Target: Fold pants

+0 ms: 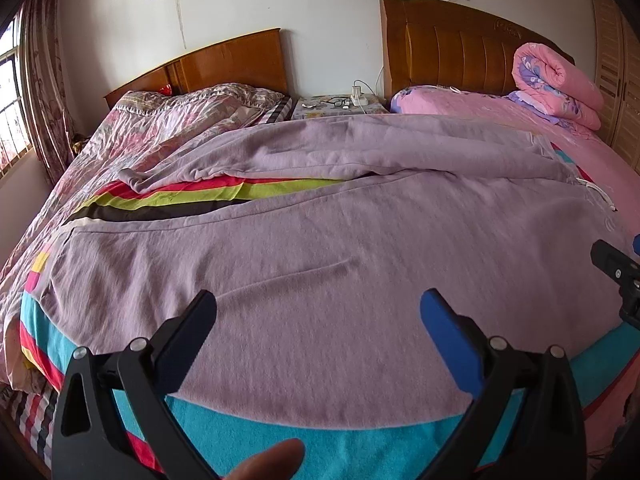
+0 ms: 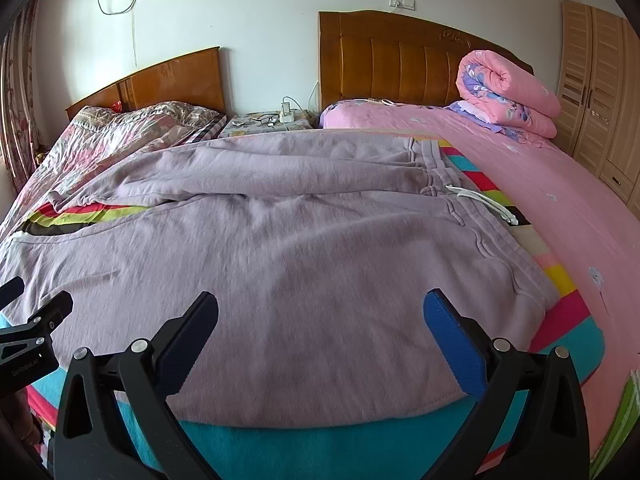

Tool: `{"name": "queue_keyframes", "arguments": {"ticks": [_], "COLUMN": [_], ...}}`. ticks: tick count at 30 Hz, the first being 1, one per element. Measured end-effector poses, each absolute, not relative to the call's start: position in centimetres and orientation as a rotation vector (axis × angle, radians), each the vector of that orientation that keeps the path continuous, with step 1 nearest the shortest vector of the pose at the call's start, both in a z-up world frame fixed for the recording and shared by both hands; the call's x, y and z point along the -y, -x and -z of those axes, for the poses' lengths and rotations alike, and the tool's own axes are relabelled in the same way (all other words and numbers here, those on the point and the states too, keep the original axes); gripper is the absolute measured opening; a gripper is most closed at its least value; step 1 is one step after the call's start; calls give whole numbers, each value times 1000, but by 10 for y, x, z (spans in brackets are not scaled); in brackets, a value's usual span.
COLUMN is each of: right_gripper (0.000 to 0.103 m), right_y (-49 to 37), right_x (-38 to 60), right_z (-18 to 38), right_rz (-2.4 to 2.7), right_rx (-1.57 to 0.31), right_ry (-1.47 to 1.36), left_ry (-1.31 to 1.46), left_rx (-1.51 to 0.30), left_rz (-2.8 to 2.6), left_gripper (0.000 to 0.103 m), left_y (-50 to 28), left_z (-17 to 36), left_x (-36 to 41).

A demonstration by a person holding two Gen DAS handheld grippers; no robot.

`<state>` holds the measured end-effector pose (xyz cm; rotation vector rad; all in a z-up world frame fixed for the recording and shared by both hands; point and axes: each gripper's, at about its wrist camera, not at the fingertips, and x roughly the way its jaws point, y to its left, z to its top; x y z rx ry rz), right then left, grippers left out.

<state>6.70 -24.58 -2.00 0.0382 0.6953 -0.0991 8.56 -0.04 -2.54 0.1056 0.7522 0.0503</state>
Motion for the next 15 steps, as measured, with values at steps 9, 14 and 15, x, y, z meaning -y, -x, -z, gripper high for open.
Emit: {"name": "queue_keyframes", "arguments": {"ticks": [9, 14, 15], "right_gripper": [99, 99, 99], "right_y": [-118, -135, -141], "right_x": [256, 259, 260], "right_z": [17, 7, 4], "right_rz": [94, 31, 2], "right_rx": [-727, -688, -678], "right_ry": [-41, 5, 24], "left_ry": [-92, -83, -67], "left_rx": [-841, -874, -880], "left_rz": [-52, 8, 33], "left_gripper": [102, 102, 102], "left_y": [-148, -167, -172], "left_z": [26, 32, 33], "left_x": [11, 23, 24]}}
